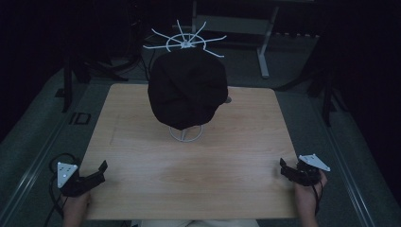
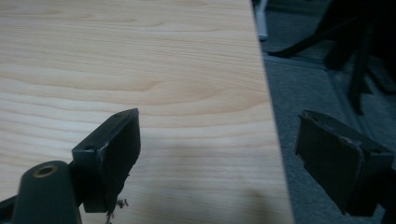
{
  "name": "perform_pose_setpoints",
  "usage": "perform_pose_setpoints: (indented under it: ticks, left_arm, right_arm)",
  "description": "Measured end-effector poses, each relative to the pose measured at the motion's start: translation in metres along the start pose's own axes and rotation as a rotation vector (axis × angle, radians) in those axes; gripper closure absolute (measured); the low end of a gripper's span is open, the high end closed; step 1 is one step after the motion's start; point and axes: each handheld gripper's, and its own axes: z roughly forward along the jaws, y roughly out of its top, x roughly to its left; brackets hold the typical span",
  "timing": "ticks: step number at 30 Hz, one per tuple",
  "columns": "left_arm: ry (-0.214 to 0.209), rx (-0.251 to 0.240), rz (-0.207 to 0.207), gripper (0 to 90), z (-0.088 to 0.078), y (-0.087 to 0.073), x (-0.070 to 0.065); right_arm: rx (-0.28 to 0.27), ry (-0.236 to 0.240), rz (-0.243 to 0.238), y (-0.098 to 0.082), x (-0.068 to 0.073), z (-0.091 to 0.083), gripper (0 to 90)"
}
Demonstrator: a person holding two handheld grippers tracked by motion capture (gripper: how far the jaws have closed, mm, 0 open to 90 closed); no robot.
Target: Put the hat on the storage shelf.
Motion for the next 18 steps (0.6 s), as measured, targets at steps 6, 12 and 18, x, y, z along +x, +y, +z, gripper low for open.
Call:
perform_pose_setpoints:
  ticks: [6,12,18]
  left_arm:
    - [0.0,-0.001,-0.002,1.4,0.0,0.0,0.0]
    - [-0.001,-0.001,-0.001,1.4,0.0,0.0,0.0]
    - [-0.001,-0.001,0.0,1.5,0.0,0.0,0.0]
  right_arm:
    - [-0.01,-0.041,0.043,-0.002,-0.008,-0.001,14.7]
    - [0.006,-0.064,0.066,-0.003,-0.015,-0.001,14.9]
    - [0.014,-0.073,0.056,-0.002,-0.014,0.0,14.9]
